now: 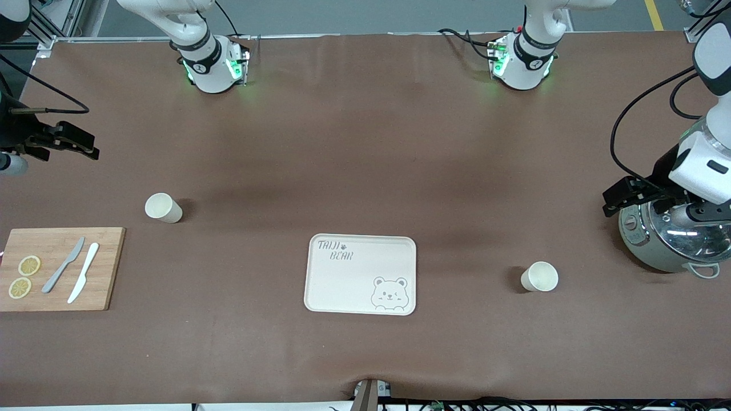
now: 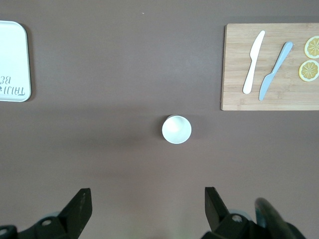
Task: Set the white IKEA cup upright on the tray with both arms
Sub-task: 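Move the left gripper over the white paper cup beside the pot, then lower the left gripper around the cup while the right gripper reaches the other cup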
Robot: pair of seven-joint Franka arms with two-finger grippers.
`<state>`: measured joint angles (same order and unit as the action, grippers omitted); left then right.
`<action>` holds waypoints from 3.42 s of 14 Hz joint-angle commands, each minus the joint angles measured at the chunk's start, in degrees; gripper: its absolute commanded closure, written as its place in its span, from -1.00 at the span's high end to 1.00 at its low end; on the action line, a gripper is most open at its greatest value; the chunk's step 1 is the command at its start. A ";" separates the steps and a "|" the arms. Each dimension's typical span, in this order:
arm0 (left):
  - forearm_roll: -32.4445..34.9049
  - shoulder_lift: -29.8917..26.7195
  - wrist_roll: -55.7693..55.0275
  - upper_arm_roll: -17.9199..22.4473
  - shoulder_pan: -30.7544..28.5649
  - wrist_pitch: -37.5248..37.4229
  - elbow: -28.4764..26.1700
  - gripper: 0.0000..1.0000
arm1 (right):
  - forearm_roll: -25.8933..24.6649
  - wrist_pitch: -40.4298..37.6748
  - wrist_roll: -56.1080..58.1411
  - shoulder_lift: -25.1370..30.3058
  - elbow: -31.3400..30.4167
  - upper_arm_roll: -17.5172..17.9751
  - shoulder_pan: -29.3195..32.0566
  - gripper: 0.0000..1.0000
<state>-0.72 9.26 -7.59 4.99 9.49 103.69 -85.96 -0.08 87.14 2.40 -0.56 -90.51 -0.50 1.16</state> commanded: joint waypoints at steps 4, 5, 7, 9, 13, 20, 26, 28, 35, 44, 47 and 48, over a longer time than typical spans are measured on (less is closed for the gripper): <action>0.72 -0.30 0.65 -0.15 -0.44 -1.03 0.36 1.00 | -0.98 0.31 0.14 1.18 -0.72 0.41 0.69 1.00; 0.63 -0.04 0.73 -0.07 -0.62 -0.95 0.36 1.00 | -0.89 0.40 0.14 1.09 -0.63 0.33 0.78 1.00; 0.81 0.75 0.39 0.11 -0.62 -0.60 0.36 1.00 | -0.71 0.05 0.14 1.09 -0.45 0.24 1.04 1.00; 0.72 1.80 -0.23 0.20 -0.62 0.80 0.36 1.00 | -0.71 -0.04 0.14 1.00 -0.37 0.24 1.22 1.00; 0.81 2.78 0.65 0.20 -0.88 1.07 -0.08 1.00 | -0.89 -0.04 0.23 0.03 0.60 0.24 1.92 1.00; -1.47 10.59 2.22 0.11 -3.60 10.91 -0.26 1.00 | -0.89 0.49 0.41 -0.67 1.66 0.41 1.22 1.00; -7.81 17.98 6.62 0.20 -5.10 11.53 -0.17 1.00 | -0.63 1.11 0.41 -4.45 3.94 0.41 1.66 1.00; -7.80 18.77 6.36 0.11 -4.31 11.45 -0.52 1.00 | -0.36 1.10 0.15 -4.45 3.85 0.41 1.22 1.00; -6.31 22.99 5.75 -0.07 -3.17 17.42 -0.52 1.00 | -0.10 1.19 0.23 -5.76 3.76 0.41 1.66 1.00; -6.31 26.77 5.75 -0.07 -3.78 21.64 -0.70 1.00 | 0.08 1.19 0.14 -7.52 3.85 0.41 1.92 1.00; -6.57 28.00 5.75 -0.07 -3.69 22.87 -0.61 1.00 | -0.01 1.10 0.14 -7.96 3.77 0.41 1.65 1.00; -6.66 28.00 5.75 -0.07 -3.61 22.87 -0.61 1.00 | -0.01 1.10 0.14 -8.49 3.77 0.41 1.92 1.00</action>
<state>-7.84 36.92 -1.81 4.88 5.80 125.63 -86.75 -0.07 89.02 2.41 -7.85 -88.14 -0.46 2.33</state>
